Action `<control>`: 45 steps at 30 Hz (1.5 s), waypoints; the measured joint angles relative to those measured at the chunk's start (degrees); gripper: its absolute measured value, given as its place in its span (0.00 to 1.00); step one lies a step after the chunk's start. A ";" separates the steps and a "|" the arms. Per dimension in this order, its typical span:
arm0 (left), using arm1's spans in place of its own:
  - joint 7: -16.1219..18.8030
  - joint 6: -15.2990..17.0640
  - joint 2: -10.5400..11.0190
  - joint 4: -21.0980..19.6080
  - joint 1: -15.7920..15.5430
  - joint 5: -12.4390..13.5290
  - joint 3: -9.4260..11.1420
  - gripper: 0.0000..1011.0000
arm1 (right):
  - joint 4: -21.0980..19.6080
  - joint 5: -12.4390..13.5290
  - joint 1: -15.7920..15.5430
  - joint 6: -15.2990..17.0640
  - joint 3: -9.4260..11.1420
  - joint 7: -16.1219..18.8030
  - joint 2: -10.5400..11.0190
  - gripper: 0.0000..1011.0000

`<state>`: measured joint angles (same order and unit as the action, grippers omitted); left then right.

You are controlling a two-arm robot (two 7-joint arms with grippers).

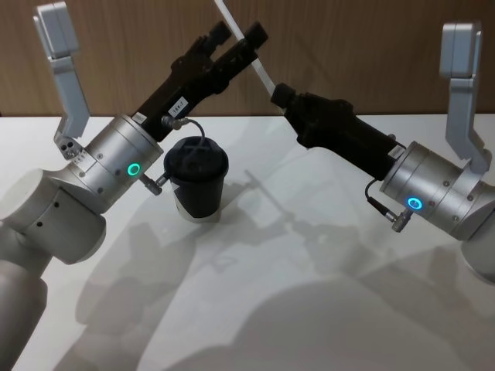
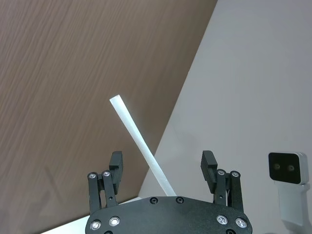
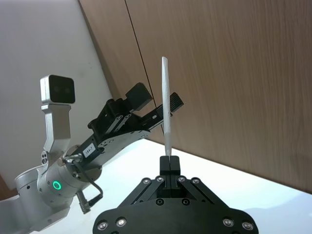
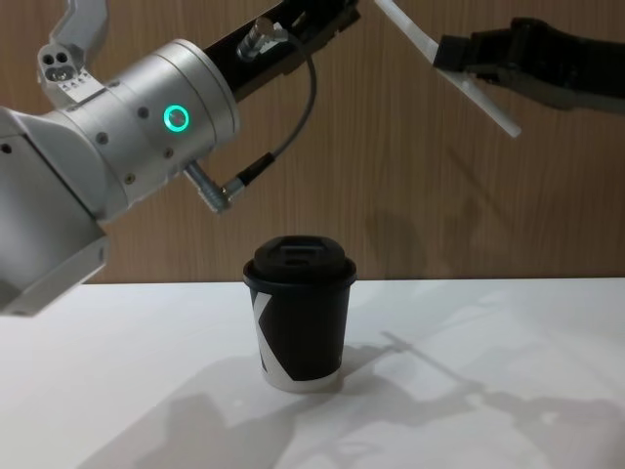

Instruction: Pick up the straw with one hand, pass it to the other hand, and insert it into the cup.

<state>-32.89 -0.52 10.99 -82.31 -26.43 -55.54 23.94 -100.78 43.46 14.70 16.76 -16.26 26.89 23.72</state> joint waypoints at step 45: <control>0.93 1.64 -1.45 3.50 -2.08 -5.53 1.49 0.87 | 0.00 0.00 0.00 0.00 0.00 0.00 0.00 0.00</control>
<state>-31.96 1.11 9.54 -78.82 -28.52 -61.07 25.43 -100.78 43.46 14.70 16.76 -16.26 26.89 23.72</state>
